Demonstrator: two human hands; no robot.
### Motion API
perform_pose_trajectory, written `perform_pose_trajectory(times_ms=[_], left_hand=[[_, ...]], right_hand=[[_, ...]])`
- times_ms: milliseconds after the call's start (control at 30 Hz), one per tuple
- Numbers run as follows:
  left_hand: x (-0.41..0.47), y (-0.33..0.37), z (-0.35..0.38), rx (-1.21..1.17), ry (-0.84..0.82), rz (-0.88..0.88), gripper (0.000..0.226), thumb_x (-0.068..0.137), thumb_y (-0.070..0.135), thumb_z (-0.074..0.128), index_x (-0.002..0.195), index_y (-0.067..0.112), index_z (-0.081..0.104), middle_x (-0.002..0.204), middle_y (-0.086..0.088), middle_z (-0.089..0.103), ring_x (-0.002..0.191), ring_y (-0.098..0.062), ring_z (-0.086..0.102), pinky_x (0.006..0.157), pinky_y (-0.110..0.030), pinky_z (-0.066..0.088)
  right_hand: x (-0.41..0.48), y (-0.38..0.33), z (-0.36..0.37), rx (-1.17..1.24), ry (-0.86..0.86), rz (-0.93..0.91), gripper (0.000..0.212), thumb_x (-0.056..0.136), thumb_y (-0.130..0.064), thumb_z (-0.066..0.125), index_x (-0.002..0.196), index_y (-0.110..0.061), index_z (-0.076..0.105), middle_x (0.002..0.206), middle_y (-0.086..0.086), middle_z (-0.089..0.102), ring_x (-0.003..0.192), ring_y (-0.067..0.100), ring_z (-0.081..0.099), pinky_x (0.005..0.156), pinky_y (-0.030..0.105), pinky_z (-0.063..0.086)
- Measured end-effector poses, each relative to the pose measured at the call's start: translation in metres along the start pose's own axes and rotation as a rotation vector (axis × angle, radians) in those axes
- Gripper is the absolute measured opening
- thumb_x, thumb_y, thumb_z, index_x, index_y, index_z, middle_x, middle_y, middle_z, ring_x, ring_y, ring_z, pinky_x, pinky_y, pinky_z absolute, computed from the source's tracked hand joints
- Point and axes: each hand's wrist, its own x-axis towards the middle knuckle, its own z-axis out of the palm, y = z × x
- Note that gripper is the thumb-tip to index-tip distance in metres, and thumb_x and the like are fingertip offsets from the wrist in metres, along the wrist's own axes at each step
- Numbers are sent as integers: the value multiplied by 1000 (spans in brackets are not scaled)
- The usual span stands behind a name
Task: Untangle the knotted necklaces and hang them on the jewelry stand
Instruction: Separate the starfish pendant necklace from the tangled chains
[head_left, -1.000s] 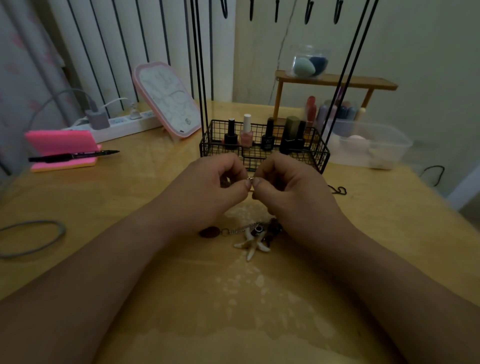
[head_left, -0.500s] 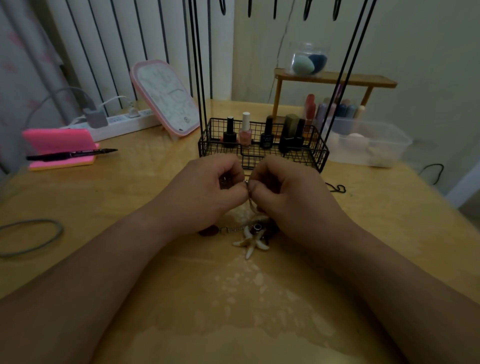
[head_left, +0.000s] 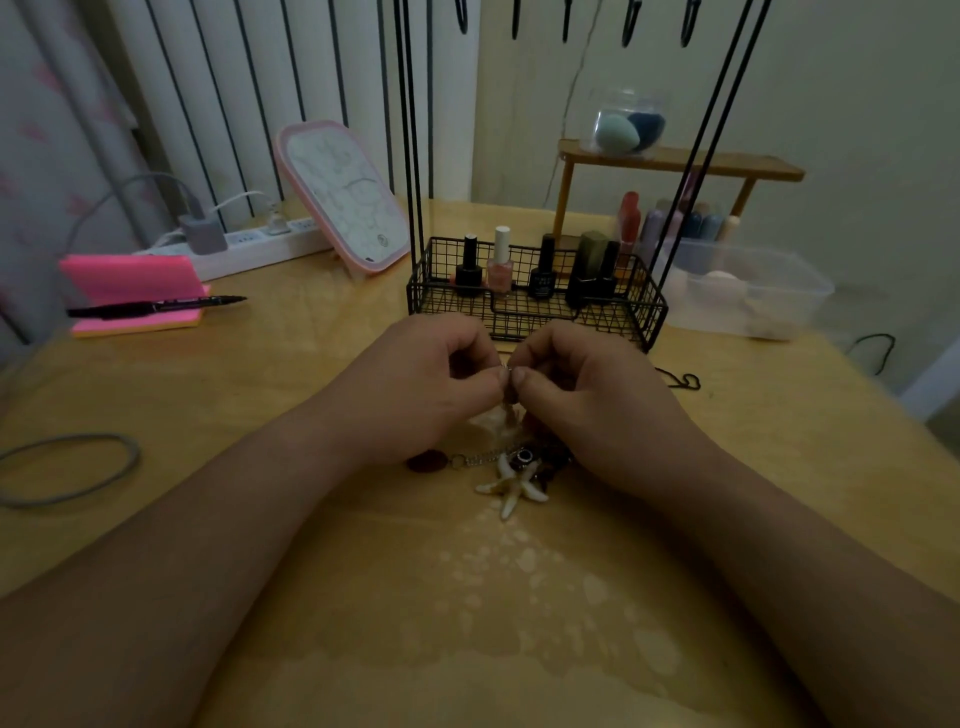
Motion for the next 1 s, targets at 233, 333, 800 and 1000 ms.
perform_pose_trajectory(times_ms=[233,333,800,1000], left_hand=[[-1,2,-4,54,0,26,11,96,30,68,86,29,68,77,10,64,71,-3,58,58,-13,44],[-1,2,-3,81,-10,38,12,98,32,65,86,33,66,79,12,61,74,-2,57,60,-12,42],[-1,1,3,109,39,82,8,92,31,63,84,29,63,92,10,57,86,-6,55,68,-11,39],[1,-1,0,47,69,35,7,93,30,67,88,26,70,90,10,64,86,-6,61,72,-21,50]], right_hand=[[-1,0,-4,-176,18,-88,6,100,-35,63,103,-34,68,84,-15,67,77,2,63,65,27,56],[-1,-1,-5,-207,28,-89,9,100,-38,61,101,-33,68,83,-15,67,75,3,64,66,35,59],[-2,-6,-4,-297,84,-176,13,93,-40,57,94,-29,64,76,-12,61,68,7,57,59,36,53],[-1,0,2,-167,85,-106,4,96,-33,66,100,-31,64,82,-13,64,76,3,61,61,21,52]])
